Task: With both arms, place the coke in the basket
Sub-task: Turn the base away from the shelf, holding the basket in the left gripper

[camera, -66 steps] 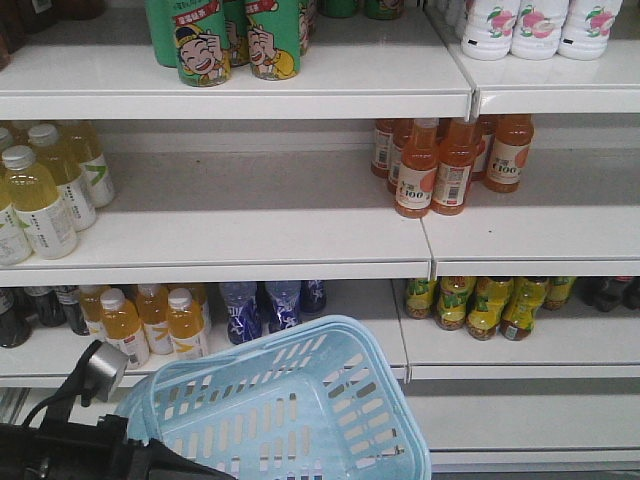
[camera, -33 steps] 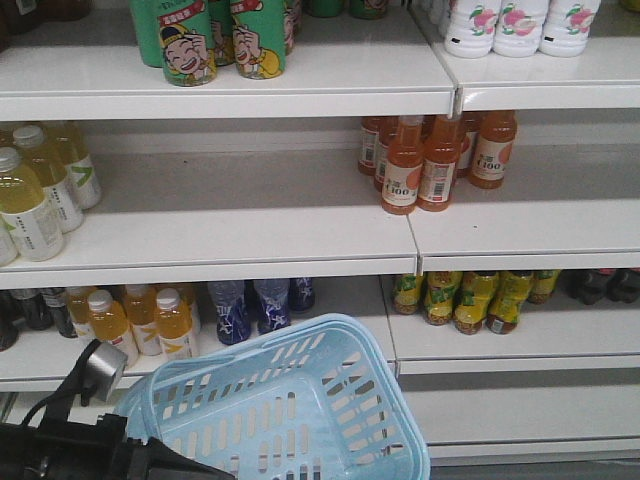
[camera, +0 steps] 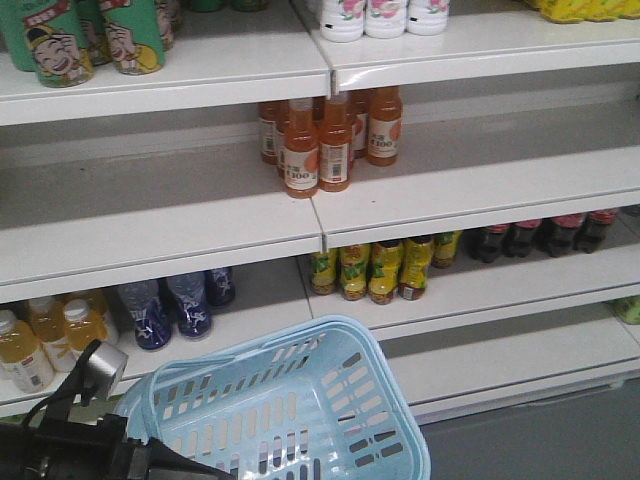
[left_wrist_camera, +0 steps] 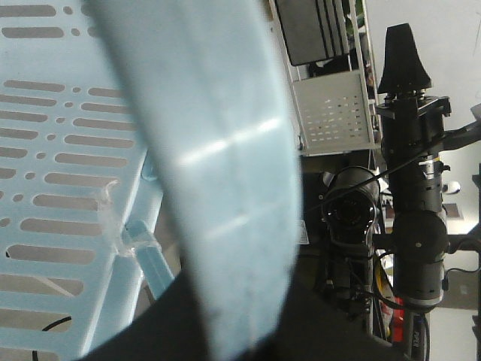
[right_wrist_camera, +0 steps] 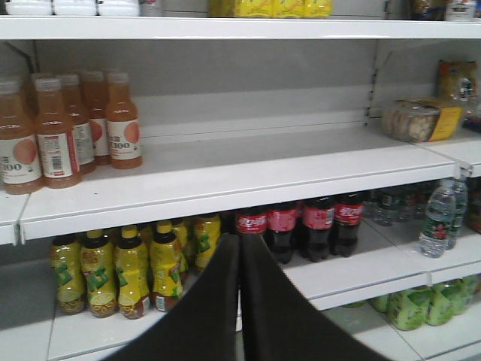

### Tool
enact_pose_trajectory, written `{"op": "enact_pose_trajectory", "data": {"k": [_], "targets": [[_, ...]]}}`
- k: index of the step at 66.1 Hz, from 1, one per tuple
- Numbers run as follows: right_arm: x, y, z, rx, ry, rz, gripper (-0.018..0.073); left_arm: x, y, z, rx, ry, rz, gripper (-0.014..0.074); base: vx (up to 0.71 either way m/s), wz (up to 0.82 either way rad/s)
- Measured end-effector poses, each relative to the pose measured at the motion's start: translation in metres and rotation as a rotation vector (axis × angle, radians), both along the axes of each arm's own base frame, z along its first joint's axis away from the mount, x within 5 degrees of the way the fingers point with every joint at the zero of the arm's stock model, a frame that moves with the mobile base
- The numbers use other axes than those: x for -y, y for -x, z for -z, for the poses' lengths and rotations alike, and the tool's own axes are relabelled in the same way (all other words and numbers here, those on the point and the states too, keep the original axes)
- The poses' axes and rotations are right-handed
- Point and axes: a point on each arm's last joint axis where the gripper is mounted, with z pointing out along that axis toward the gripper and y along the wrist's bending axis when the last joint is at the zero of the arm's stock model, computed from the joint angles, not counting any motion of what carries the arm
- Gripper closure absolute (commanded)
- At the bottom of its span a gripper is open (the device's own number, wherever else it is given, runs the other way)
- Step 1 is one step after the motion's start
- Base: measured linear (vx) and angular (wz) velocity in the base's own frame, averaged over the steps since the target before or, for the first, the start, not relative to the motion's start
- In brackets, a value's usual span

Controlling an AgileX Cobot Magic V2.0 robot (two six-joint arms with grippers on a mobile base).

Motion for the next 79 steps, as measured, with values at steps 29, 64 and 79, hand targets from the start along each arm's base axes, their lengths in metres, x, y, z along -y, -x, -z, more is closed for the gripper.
{"op": "enact_pose_trajectory", "data": {"k": [29,64,79], "targets": [[0.0,0.0,0.0,0.0,0.0,0.0,0.0569,0.0,0.0,0.0,0.001,0.0,0.0,0.0603,-0.09,-0.37],[0.0,0.0,0.0,0.0,0.0,0.0,0.0569,0.0,-0.0001,0.0001,0.001,-0.001,-0.001,0.0603,-0.09,-0.39],[0.0,0.0,0.0,0.0,0.0,0.0,0.0569,0.0,-0.0001,0.0001,0.001,-0.001,-0.001,0.0603,-0.1,-0.4]]}}
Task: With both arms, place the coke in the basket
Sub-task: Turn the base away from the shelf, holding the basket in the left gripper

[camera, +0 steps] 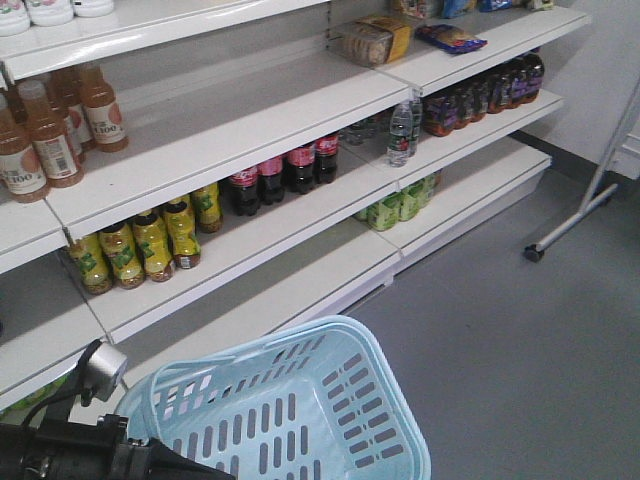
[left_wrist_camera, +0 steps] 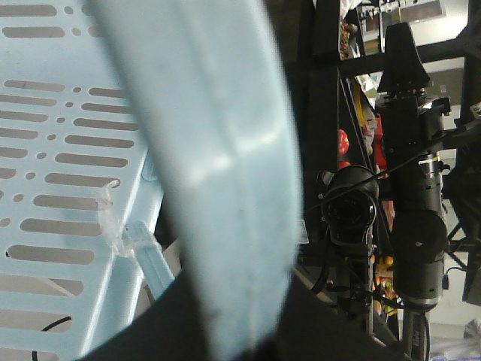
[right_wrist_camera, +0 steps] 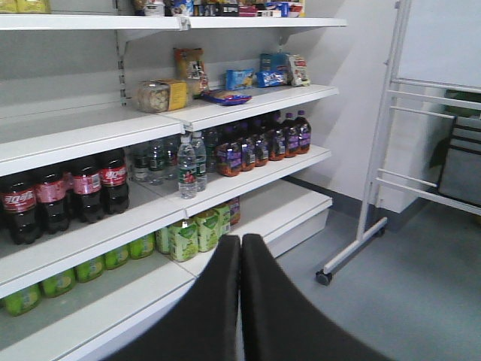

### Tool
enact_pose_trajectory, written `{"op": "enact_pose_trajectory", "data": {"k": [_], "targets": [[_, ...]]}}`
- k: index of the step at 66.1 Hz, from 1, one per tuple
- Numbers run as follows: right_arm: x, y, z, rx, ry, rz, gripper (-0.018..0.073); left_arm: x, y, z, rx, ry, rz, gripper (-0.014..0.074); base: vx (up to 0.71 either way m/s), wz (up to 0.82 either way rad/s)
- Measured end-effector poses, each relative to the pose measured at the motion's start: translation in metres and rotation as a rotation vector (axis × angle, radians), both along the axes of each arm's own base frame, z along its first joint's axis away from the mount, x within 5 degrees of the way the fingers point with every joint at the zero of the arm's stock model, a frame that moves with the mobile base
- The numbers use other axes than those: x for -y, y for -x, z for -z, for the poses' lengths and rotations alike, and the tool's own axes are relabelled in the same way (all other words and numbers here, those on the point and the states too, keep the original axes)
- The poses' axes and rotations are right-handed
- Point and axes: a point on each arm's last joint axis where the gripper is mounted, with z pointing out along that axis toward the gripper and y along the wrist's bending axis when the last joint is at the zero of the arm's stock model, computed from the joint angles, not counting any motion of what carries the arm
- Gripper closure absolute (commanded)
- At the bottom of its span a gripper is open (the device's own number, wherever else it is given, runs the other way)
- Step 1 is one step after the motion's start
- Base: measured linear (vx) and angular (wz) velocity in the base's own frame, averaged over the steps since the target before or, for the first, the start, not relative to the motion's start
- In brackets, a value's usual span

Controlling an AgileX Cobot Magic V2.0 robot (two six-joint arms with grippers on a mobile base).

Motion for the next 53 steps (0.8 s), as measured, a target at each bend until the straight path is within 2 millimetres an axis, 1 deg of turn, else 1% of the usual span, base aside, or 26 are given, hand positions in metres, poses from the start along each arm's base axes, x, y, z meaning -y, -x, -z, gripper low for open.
{"op": "enact_pose_trajectory", "data": {"k": [53], "targets": [[0.0,0.0,0.0,0.0,0.0,0.0,0.0569,0.0,0.0,0.0,0.0,0.0,0.0,0.0603,-0.08,-0.36]]}}
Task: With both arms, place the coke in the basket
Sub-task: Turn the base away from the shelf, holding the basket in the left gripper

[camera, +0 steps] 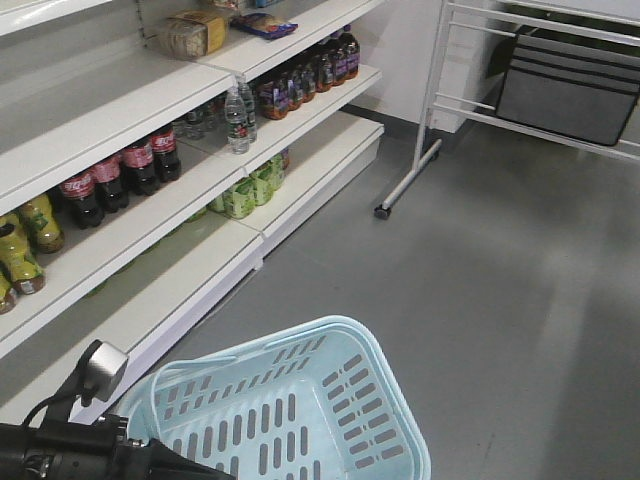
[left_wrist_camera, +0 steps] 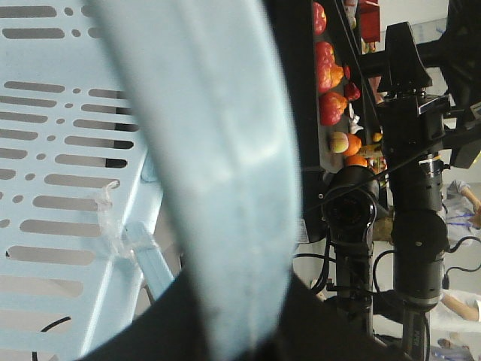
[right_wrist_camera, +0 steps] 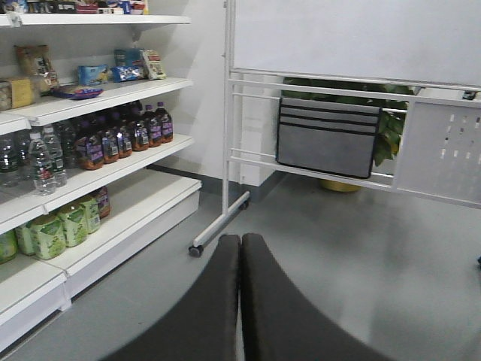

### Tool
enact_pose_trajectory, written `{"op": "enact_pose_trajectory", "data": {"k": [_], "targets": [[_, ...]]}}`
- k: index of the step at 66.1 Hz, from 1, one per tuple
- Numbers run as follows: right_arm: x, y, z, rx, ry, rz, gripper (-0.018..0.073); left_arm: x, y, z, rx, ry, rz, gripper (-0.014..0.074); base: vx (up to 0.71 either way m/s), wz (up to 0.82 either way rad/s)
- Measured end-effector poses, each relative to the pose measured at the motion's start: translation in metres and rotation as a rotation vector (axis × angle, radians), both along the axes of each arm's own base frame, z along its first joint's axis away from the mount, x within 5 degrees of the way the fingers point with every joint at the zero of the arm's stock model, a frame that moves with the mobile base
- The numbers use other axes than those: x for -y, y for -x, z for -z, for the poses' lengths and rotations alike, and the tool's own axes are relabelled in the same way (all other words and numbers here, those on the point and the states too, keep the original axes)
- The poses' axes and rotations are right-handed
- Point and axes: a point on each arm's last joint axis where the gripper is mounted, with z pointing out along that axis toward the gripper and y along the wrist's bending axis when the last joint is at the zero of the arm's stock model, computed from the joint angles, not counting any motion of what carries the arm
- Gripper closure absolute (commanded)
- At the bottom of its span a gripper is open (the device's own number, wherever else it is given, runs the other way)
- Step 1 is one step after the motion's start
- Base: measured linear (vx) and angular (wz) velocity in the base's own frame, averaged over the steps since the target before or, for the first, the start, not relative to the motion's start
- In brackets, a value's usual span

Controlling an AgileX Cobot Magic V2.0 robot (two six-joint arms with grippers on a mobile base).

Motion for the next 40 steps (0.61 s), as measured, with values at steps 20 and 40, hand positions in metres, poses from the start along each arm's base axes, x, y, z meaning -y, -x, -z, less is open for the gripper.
{"op": "enact_pose_trajectory", "data": {"k": [20,40], "targets": [[0.0,0.0,0.0,0.0,0.0,0.0,0.0569,0.0,0.0,0.0,0.0,0.0,0.0,0.0603,-0.07,-0.32],[0.0,0.0,0.0,0.0,0.0,0.0,0.0569,0.0,0.0,0.0,0.0,0.0,0.0,0.0603,-0.06,-0.27]]}}
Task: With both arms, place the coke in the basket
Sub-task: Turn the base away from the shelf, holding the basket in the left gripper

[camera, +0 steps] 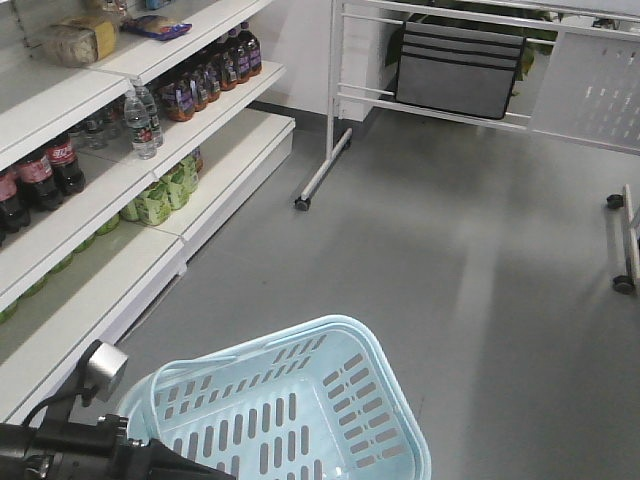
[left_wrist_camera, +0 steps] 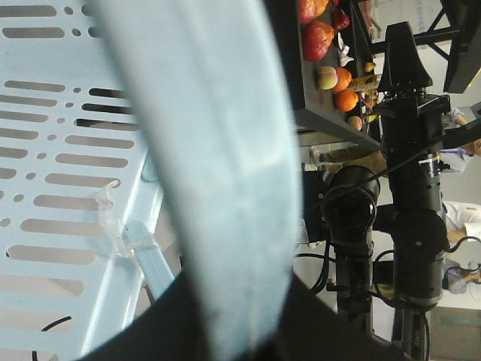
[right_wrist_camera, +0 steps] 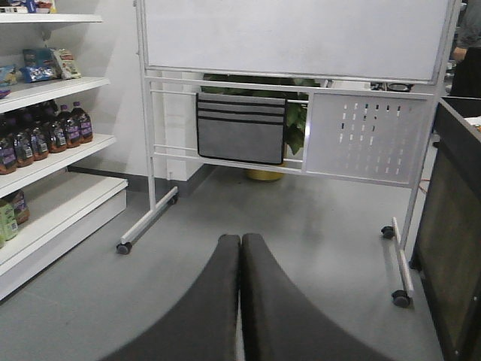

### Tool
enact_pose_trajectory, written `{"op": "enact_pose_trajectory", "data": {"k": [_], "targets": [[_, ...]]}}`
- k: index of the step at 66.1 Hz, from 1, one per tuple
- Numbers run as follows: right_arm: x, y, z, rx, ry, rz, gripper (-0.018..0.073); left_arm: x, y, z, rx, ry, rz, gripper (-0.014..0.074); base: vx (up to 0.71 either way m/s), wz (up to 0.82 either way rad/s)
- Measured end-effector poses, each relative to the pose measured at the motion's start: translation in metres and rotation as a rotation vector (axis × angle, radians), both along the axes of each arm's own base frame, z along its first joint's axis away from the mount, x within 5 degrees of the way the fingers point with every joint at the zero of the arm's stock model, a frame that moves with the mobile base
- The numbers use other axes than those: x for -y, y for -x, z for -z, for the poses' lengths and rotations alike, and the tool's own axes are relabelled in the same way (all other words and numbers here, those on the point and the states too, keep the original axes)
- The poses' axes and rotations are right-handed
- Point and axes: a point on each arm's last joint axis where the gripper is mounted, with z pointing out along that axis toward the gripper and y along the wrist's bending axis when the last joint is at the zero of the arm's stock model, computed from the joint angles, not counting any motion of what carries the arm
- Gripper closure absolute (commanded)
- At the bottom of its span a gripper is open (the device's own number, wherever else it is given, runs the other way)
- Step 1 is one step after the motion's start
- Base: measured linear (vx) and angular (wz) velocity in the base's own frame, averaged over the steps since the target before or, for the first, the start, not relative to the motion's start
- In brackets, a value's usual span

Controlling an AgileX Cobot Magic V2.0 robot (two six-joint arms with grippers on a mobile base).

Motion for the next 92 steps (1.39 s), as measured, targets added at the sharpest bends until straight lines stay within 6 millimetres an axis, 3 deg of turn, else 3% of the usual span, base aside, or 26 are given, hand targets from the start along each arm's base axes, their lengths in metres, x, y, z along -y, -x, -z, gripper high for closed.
{"op": "enact_pose_trajectory", "data": {"k": [92], "targets": [[0.0,0.0,0.0,0.0,0.0,0.0,0.0569,0.0,0.0,0.0,0.0,0.0,0.0,0.0603,-0.04,-0.3]]}}
